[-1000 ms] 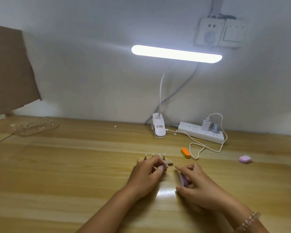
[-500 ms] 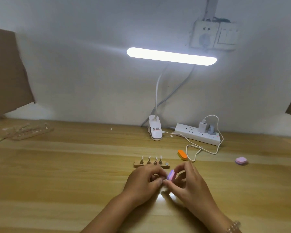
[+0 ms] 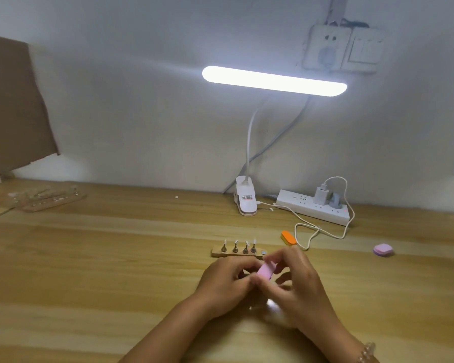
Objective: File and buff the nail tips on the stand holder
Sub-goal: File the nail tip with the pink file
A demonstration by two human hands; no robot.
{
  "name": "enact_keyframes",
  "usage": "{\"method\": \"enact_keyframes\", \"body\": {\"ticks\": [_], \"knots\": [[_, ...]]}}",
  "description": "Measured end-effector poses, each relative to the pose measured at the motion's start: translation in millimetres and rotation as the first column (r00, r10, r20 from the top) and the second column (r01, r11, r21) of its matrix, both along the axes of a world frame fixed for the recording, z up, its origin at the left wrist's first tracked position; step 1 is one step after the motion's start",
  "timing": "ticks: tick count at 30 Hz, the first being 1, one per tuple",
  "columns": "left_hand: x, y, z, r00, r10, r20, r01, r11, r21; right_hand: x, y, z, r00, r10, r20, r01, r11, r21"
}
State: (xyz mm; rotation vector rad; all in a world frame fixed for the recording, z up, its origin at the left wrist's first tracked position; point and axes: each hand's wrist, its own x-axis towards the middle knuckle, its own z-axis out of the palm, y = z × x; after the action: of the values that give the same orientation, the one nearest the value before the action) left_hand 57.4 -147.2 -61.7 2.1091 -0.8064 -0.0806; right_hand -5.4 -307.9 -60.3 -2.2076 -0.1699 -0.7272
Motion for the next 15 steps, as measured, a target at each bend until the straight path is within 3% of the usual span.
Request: {"method": "enact_keyframes", "body": {"ticks": [3, 6, 15], "knots": [[-0.2, 0.3, 0.1, 1.0, 0.005, 0.008, -0.005, 1.0, 0.0, 2.4, -3.5, -1.3, 0.998, -0.064, -0.024, 0.066, 0.99, 0.127], [-1.7, 0.0, 2.7, 1.0, 0.001, -0.006, -0.001, 1.0, -0.004, 1.5, 0.0, -2.4, 0.999, -0.015, 0.028, 0.014, 0.999, 0.031], [-1.2, 0.7, 1.0, 0.999, 0.005, -0.048, -0.009, 0.997, -0.08, -0.1, -1.9, -2.8, 0.997, 0.051, 0.057, -0.057, 0.993, 0.107]]}}
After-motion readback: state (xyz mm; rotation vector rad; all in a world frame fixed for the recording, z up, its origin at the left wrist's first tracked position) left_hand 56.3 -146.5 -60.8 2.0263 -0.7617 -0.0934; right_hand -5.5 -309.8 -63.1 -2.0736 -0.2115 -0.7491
